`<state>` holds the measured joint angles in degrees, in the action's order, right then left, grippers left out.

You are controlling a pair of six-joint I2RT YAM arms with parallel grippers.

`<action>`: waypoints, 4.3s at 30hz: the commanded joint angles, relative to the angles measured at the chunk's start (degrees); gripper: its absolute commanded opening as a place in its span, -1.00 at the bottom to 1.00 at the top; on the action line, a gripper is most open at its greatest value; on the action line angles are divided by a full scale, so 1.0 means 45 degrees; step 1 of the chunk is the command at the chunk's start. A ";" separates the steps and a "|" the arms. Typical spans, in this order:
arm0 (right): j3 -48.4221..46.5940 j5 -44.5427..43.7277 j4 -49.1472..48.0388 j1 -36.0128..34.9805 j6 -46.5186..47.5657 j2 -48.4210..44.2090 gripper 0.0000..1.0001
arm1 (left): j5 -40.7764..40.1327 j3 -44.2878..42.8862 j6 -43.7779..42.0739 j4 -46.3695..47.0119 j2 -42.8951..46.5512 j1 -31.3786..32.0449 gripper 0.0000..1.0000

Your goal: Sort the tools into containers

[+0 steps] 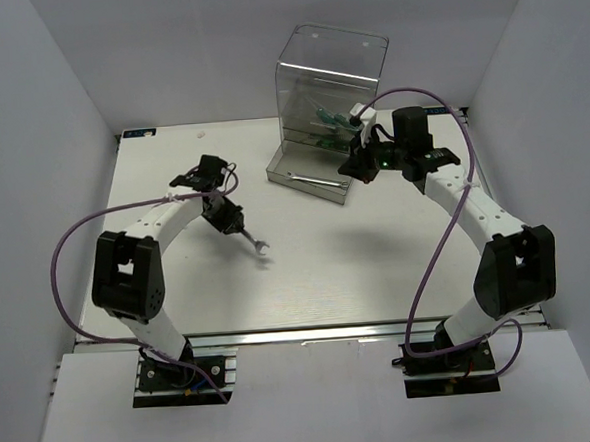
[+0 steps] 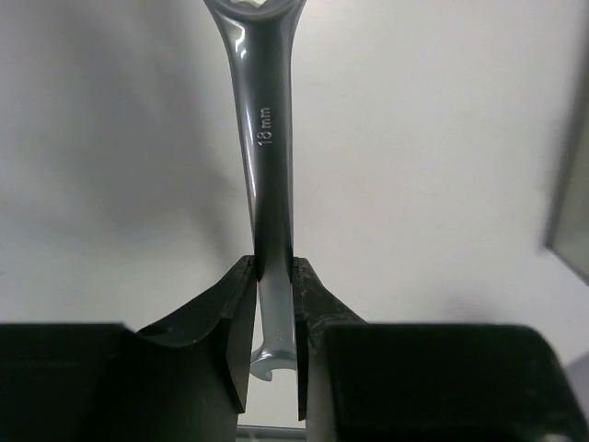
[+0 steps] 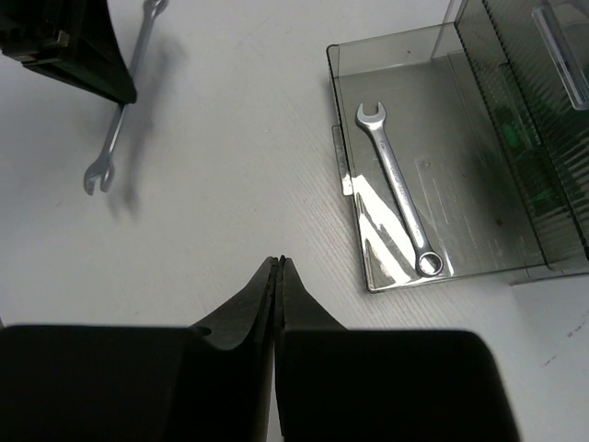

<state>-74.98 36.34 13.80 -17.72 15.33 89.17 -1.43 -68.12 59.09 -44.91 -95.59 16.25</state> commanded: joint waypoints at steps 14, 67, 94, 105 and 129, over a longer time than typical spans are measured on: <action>0.0725 -0.0360 -0.0020 0.0850 -0.0185 -0.1162 -1.00 | 0.3072 -0.7631 0.3430 0.3182 -0.5316 0.1662 -1.00; -0.3981 -0.8965 0.1160 -0.3953 0.4406 0.6820 -1.00 | 0.1705 0.2591 -0.3719 0.4002 0.6629 -0.1033 0.45; -0.6521 -1.4306 -0.6032 -0.3134 0.7978 1.1181 -1.00 | 0.0767 0.4082 -0.3151 0.3006 0.8703 -0.1053 0.51; -0.6035 -1.3095 -0.6465 -0.2567 0.8839 1.0716 -1.00 | 0.0708 0.4199 -0.3053 0.2928 0.8938 -0.1053 0.51; 0.0782 -0.6686 0.0564 -0.2216 -0.2801 -0.2663 0.79 | 0.3266 0.4610 -0.4927 0.6814 0.9212 -0.1053 0.96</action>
<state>-72.51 10.04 14.20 -27.97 8.54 79.83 9.96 -45.87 39.81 -17.47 -54.11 11.57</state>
